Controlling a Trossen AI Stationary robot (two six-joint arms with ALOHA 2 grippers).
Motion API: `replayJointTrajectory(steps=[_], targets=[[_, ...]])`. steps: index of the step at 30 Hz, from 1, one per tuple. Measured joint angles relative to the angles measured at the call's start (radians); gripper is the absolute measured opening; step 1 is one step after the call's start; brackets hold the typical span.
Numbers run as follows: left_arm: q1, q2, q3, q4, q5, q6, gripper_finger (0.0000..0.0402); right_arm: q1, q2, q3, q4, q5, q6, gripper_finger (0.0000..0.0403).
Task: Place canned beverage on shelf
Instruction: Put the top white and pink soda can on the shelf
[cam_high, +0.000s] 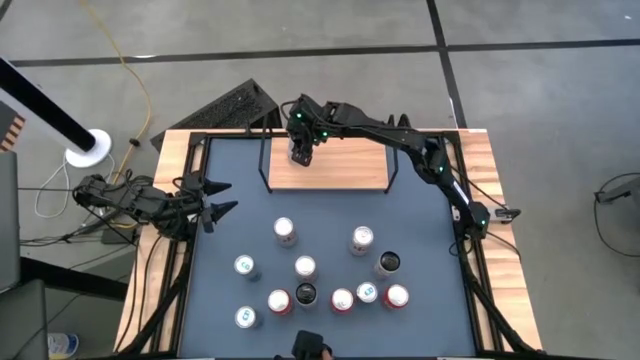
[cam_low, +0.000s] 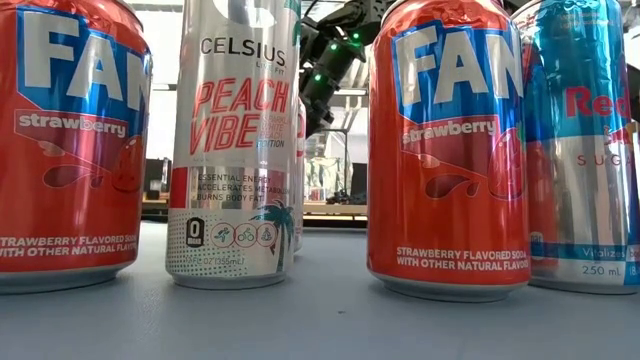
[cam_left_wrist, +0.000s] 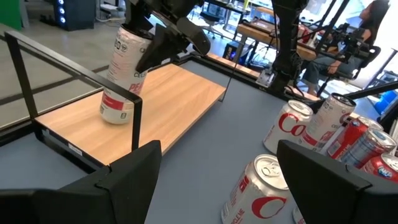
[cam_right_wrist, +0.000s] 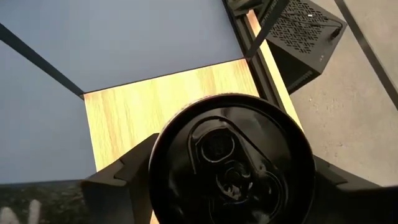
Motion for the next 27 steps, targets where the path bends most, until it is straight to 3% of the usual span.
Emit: replayJointTrajectory(steps=[13, 22, 27], targets=[[0.0, 0.0, 0.0, 0.01, -0.026, 0.014, 0.0311, 0.002, -0.006, 0.002, 0.039, 0.0, -0.018, 0.0297], [0.0, 0.0, 0.0, 0.189, -0.123, 0.17, 0.0311, 0.005, -0.111, 0.003, 0.039, 0.0, -0.027, 0.0297], [0.0, 0.0, 0.0, 0.22, -0.123, 0.188, 0.0311, 0.005, -0.192, -0.002, -0.041, 0.0, 0.02, 0.0284]])
